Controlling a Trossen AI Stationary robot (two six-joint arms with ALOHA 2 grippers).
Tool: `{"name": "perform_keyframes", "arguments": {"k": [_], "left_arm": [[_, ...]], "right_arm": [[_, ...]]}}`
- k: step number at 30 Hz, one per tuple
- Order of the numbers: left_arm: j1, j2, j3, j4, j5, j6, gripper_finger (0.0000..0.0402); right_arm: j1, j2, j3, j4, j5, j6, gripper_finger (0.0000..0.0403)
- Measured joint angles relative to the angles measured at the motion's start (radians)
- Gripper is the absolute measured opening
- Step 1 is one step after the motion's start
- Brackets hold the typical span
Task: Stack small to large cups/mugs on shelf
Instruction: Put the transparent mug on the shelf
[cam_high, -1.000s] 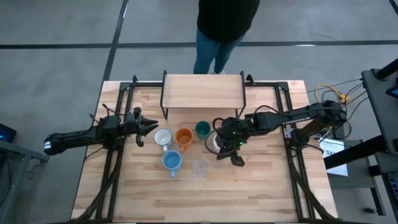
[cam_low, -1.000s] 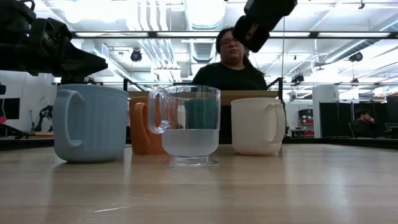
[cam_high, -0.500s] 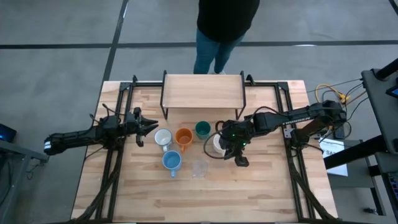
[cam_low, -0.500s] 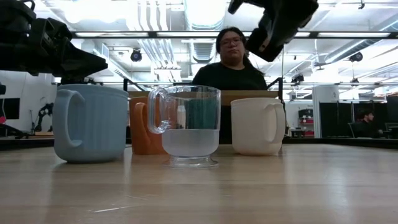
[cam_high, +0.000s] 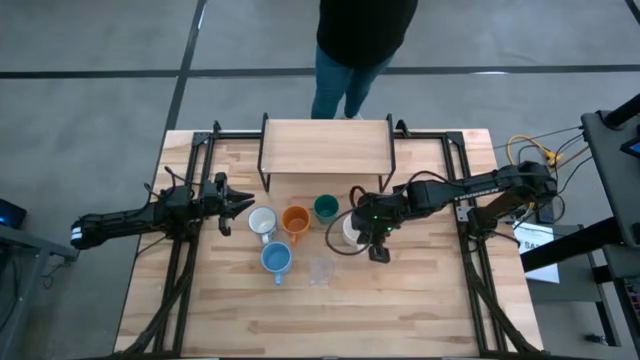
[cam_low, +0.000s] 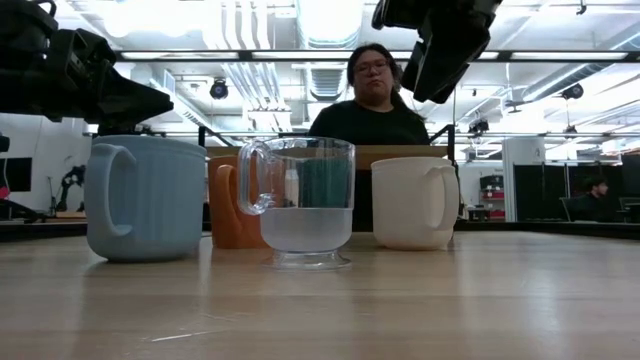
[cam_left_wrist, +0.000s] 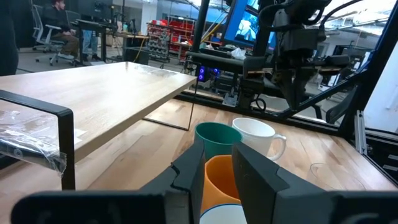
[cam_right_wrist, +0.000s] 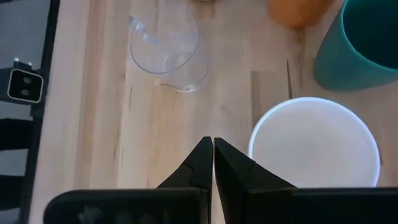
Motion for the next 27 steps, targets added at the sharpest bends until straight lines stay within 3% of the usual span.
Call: {"name": "perform_keyframes", "arguments": {"k": [7,16,27], "left_arm": [[0.0,0.0,0.0,0.0,0.0,0.0,0.0068],[0.0,0.0,0.0,0.0,0.0,0.0,0.0068],[0.0,0.0,0.0,0.001,0.0,0.0,0.0068]], "right_arm": [[0.0,0.019,0.015,0.078,-0.059,0.016,0.0009],[0.0,0.104,0.134,0.086,-0.133,-0.033,0.0011],[0.011,0.223,0.259,0.065,-0.197,-0.082,0.0058]]}}
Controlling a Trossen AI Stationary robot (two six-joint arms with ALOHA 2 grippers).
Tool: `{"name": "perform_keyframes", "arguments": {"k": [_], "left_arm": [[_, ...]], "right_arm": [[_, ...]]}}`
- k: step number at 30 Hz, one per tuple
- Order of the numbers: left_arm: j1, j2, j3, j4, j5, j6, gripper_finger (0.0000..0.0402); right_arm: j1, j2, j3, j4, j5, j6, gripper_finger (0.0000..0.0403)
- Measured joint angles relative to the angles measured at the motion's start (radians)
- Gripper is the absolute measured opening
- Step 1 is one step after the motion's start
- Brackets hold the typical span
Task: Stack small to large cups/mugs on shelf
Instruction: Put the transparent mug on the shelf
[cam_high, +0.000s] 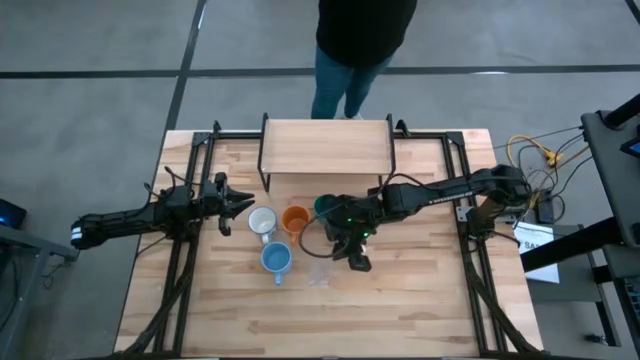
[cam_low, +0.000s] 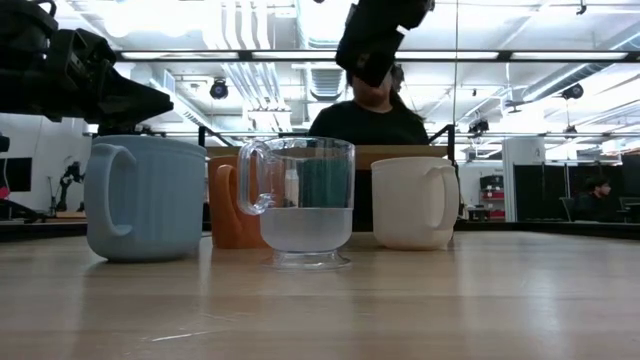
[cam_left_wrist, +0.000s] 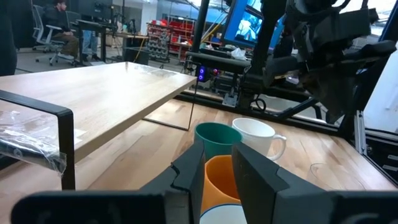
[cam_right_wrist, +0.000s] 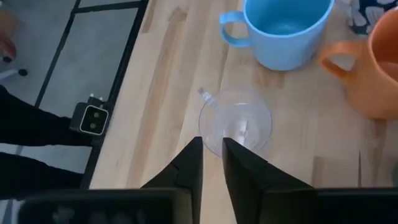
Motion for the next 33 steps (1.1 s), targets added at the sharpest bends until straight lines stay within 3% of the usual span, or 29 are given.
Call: {"name": "perform_keyframes", "arguments": {"k": [33], "left_arm": [[0.0,0.0,0.0,0.0,0.0,0.0,0.0068]], "right_arm": [[0.075,0.007,0.002,0.113,-0.007,0.042,0.0095]]}}
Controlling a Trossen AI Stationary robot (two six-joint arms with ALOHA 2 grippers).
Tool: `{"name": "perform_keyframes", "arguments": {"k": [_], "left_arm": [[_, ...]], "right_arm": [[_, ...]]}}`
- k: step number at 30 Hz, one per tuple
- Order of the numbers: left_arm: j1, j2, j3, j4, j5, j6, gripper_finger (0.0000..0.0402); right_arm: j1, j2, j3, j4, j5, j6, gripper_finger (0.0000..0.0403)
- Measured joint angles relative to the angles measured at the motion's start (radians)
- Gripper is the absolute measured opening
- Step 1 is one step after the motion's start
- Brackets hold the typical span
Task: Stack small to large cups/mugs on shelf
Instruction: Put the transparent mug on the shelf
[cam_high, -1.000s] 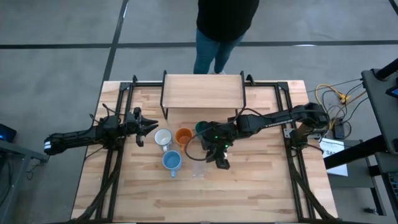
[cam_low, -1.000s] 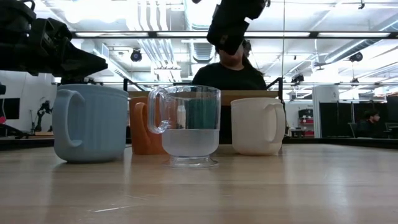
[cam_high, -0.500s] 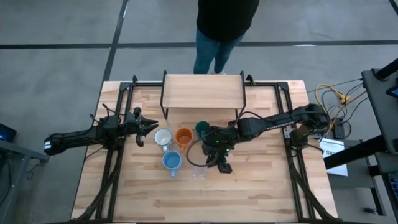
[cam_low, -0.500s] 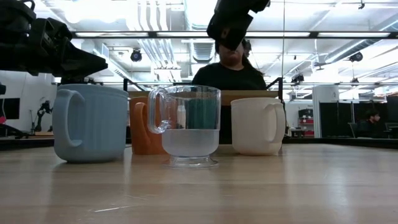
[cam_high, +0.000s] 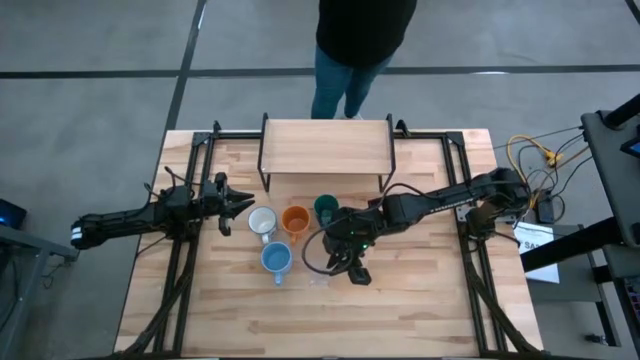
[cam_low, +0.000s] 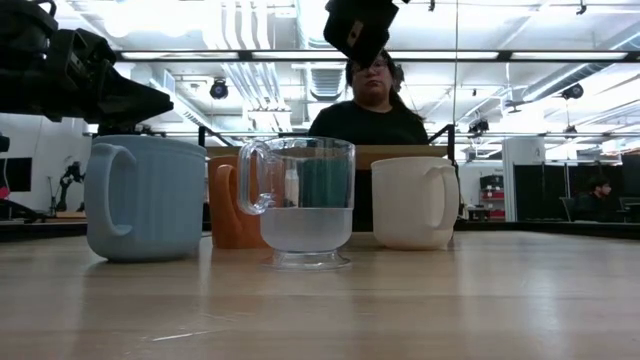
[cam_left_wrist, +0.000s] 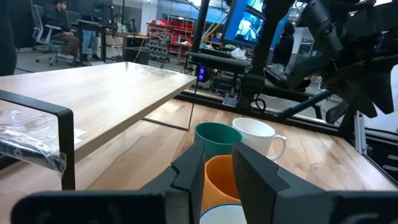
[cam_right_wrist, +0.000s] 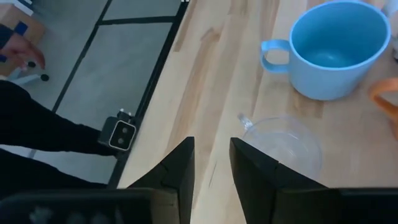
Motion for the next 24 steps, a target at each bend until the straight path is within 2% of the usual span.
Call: {"name": "perform_keyframes", "arguments": {"k": [12,24], "left_arm": [[0.0,0.0,0.0,0.0,0.0,0.0,0.0068],[0.0,0.0,0.0,-0.001,0.0,0.0,0.0068]], "right_arm": [[0.049,0.126,0.019,0.018,-0.001,0.013,0.0096],[0.053,0.157,0.056,0.031,-0.005,0.002,0.0096]]}}
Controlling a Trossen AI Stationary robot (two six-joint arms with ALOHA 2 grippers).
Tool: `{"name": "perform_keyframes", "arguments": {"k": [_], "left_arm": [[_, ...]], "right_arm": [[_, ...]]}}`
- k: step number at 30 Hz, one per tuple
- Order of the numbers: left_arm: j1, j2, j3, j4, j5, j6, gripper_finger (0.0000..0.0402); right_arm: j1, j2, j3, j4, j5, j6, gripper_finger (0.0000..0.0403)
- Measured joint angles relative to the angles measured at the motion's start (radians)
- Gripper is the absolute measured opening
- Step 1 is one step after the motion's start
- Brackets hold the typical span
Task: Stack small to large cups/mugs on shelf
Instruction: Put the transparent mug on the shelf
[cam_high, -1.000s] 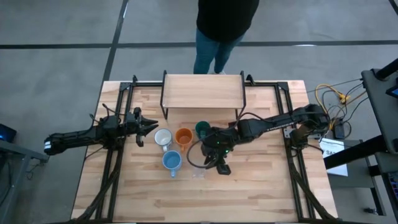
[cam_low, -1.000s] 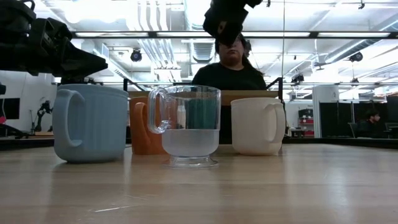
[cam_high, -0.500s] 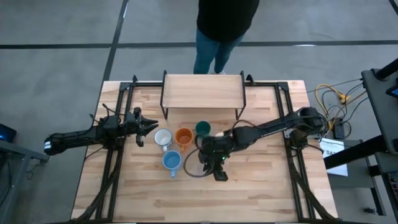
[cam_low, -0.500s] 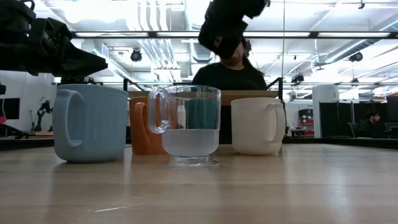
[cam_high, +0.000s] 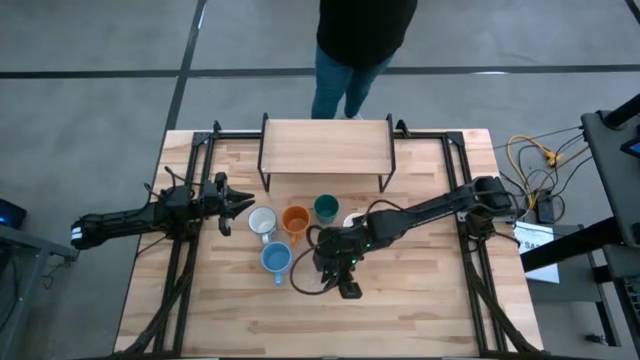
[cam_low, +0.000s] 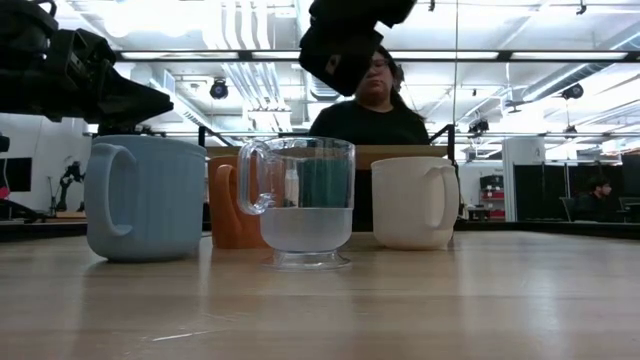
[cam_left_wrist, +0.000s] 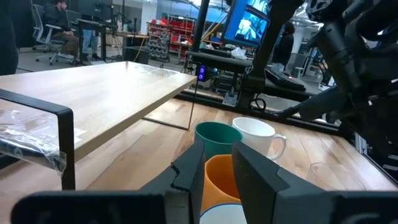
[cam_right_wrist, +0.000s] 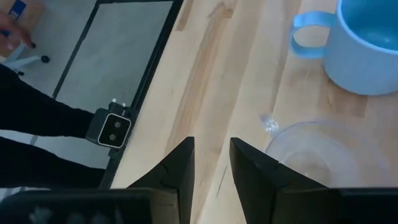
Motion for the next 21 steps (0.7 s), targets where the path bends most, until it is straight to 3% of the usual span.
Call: {"name": "perform_keyframes", "arguments": {"k": [21], "left_arm": [[0.0,0.001,0.0,0.001,0.0,0.0,0.0068]], "right_arm": [[-0.02,0.051,0.0,-0.007,0.0,-0.033,0.0096]]}}
